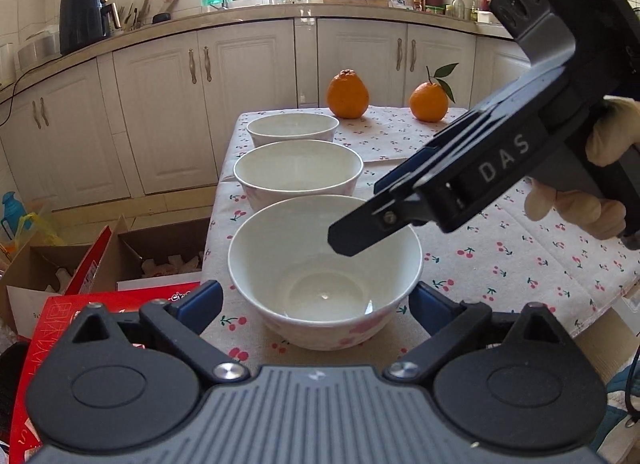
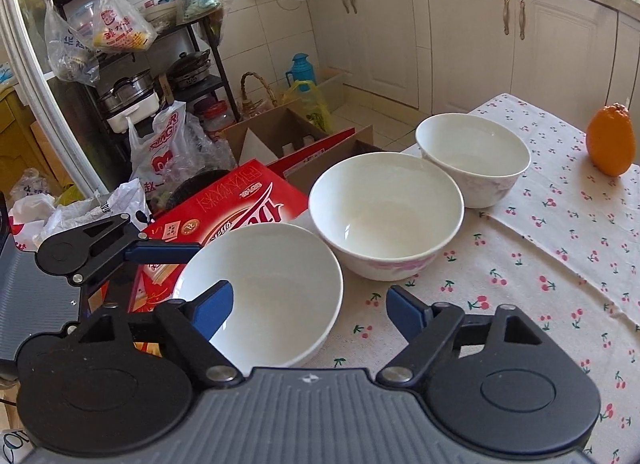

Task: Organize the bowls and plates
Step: 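Grasp the rim of the white bowl with the right tool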

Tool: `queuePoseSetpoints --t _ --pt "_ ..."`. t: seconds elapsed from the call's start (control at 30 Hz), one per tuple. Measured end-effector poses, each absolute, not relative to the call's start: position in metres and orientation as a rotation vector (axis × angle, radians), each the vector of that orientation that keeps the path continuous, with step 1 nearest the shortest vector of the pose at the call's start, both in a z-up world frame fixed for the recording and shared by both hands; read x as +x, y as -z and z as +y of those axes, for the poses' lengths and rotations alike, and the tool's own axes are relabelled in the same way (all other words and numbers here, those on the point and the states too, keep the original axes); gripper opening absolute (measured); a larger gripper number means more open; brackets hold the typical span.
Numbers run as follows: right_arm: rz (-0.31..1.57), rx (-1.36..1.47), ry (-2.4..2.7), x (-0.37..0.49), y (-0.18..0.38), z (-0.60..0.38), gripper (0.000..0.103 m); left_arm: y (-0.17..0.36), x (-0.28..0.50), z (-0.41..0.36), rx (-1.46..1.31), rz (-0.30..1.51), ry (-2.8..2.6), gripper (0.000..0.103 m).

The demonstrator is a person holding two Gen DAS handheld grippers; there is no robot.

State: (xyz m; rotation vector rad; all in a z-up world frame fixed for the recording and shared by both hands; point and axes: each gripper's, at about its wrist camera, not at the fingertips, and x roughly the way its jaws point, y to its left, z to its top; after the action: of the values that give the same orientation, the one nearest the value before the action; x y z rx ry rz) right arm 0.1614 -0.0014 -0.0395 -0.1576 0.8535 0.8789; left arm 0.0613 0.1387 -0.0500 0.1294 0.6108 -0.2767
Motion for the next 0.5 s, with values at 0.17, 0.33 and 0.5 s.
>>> queuePoseSetpoints --t 0.17,0.33,0.5 --pt "0.88 -0.156 -0.905 0.163 0.0446 0.0045 0.069 0.0522 0.0637 0.1403 0.122 0.622 0.308 0.091" --pt "0.892 -0.146 -0.923 0.1637 0.0469 0.005 0.061 0.0518 0.0643 0.1412 0.12 0.622 0.315 0.09" --pt "0.897 -0.138 -0.921 0.1648 0.0464 0.0042 0.061 0.0507 0.0657 0.141 0.122 0.629 0.316 0.09"
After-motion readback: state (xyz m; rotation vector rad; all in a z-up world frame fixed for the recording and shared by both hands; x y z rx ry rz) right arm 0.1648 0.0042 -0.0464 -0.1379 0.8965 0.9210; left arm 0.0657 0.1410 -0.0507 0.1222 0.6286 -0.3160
